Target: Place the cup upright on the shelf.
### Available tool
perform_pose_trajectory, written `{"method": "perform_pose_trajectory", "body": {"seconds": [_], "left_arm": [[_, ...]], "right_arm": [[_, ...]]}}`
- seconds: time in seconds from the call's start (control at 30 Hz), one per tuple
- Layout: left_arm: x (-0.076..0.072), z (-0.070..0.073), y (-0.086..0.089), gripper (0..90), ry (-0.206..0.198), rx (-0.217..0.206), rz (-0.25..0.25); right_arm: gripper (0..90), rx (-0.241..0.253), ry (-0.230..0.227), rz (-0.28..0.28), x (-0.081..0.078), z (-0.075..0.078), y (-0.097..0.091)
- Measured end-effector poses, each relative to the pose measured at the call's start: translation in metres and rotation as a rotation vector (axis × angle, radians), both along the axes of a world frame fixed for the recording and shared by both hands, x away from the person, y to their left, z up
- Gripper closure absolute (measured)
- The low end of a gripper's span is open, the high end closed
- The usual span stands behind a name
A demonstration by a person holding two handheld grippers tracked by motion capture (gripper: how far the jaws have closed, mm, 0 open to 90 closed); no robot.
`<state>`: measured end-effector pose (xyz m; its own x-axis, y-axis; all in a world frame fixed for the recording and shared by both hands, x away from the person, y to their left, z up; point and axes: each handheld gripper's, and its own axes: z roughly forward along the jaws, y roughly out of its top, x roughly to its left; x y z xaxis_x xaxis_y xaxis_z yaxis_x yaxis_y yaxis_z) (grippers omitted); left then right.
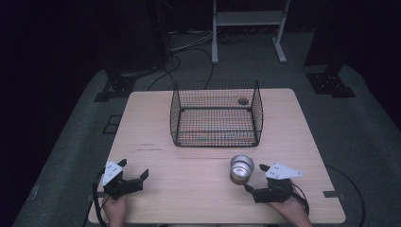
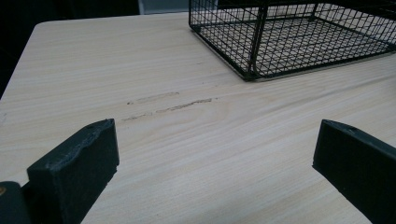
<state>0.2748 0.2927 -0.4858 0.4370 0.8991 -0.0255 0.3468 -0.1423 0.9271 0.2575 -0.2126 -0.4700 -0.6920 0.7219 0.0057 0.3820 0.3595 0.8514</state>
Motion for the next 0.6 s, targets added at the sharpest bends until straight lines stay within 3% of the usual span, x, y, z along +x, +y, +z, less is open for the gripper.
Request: {"method": "perform_pose_trajectory", "body": {"seconds": [0.27,0.37,0.6], "left_arm": [[0.000,0.000,0.000,0.0,-0.002,-0.002,-0.002],[0.000,0.000,0.000,0.0,-0.002,0.001,-0.003],[0.000,0.000,0.000,0.0,-0.002,0.001,-0.003]], "right_arm": [[7.9,-0.016,0.021,0.011,0.007,-0.002,0.008],[7.9,-0.046,0.018,0.005,0.012,-0.002,0.015],[7.9,-0.045,0.017,0.002,0.021,-0.003,0.022]]}}
